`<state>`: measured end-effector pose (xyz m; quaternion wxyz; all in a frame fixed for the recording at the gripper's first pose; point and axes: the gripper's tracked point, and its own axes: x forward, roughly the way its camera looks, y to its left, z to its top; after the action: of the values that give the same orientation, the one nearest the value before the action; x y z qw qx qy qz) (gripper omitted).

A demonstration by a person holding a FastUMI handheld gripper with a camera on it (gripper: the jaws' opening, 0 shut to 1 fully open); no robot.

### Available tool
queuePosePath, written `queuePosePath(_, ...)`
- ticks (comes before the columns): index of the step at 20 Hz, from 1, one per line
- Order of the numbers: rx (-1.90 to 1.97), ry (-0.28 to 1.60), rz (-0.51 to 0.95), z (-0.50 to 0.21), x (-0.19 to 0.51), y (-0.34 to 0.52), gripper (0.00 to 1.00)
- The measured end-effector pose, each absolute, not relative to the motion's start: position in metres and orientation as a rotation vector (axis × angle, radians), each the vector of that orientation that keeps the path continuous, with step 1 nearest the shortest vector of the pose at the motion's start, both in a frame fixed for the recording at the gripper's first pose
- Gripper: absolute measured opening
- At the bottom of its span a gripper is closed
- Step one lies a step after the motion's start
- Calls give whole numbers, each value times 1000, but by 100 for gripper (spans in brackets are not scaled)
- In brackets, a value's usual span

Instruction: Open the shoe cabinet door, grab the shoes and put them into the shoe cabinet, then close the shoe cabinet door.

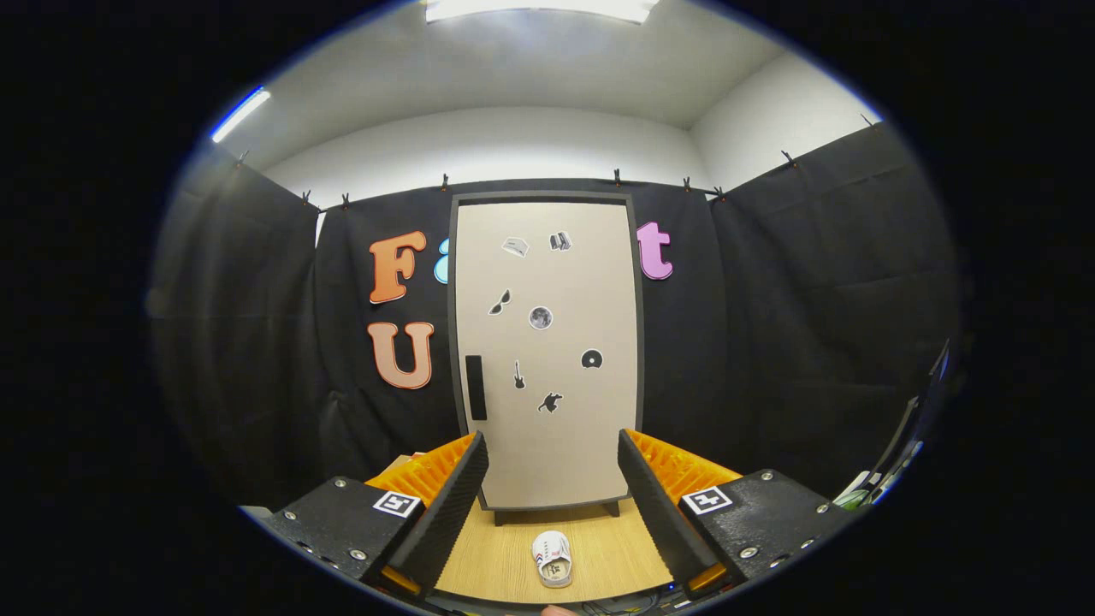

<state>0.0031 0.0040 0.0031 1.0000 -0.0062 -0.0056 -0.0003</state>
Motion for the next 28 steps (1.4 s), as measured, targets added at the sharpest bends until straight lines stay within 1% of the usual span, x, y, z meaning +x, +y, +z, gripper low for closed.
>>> queuePosePath(9,-8,-21,14,5,9,18,96)
queuePosePath(21,-10,-35,26,2,33,65,95)
queuePosePath(28,-1,-2,71,-11,72,98,95)
